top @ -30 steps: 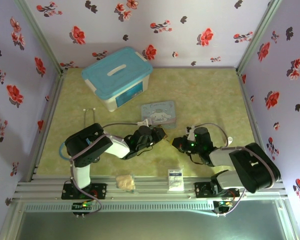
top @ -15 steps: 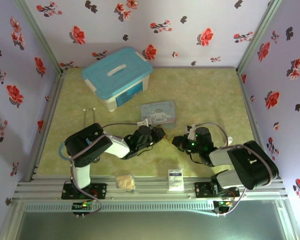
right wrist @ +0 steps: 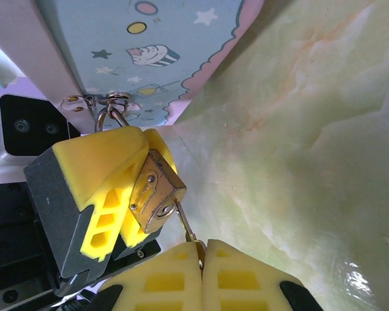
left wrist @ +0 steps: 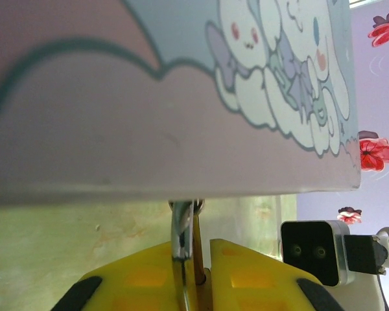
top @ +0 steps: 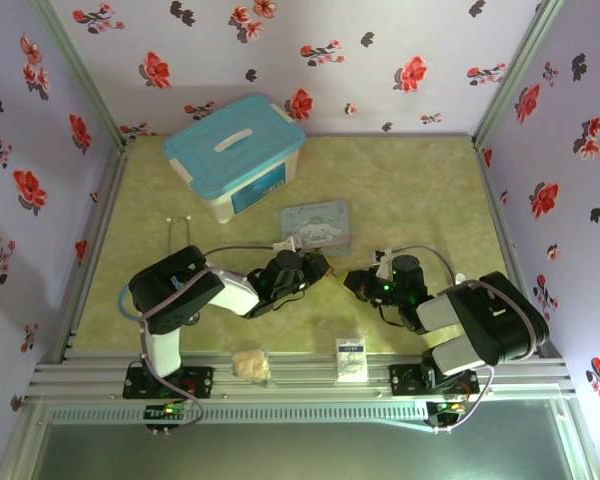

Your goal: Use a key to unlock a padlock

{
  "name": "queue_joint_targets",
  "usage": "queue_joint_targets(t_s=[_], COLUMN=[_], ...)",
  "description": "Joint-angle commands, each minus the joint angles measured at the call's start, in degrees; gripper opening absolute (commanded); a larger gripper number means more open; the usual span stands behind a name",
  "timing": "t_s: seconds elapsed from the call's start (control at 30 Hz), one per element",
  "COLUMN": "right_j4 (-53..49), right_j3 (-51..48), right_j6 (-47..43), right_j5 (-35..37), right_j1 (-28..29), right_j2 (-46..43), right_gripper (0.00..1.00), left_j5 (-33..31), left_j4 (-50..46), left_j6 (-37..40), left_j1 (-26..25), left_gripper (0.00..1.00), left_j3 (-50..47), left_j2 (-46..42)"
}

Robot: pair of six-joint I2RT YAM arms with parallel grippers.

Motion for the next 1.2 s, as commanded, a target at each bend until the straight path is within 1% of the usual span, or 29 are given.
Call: queue_joint_targets(t_s=[0.0,0.2,0.37,0.53,0.6,1.03,1.17], right_j4=[8.5,13.4,13.5,10.8,9.9,12.9,15.7], right_j3=[-0.5,-1.4,-1.9,-1.5,-1.2,-1.2,-0.8], right_j6=[1.8,3.0,2.7,1.7,1.4,3.0,4.5], right_j5=[-1.5,-1.4,-0.7,-0.5,-0.6,0.3,0.0], right_j1=[-0.5,-0.5,-0.5,-0.5,-0.5,-0.5,-0.6], right_j2=[2.1,4.4,3.7,1.9,1.7,2.6,4.4], right_gripper=[0.00,0.00,0.00,0.00,0.00,0.00,0.00], left_j5=[0.4,0.4,0.4,0.1,0.1,1.0,0.7], left_j4=[2.5,1.9,1.9,1.8,3.2,5.8,5.8], left_j6=[-2.0,-1.6,-1.6,-1.6,-2.1,-4.4,-4.1], left_j1=[0.1,0.2,0.2,0.2,0.2,-0.1,-0.2], left_gripper=[0.00,0.00,0.00,0.00,0.00,0.00,0.00], left_j3=[0.9,1.3,1.2,0.8,0.5,1.6,1.5], left_j2=[0.2,0.4,0.7,0.6,0.8,0.4,-0.4])
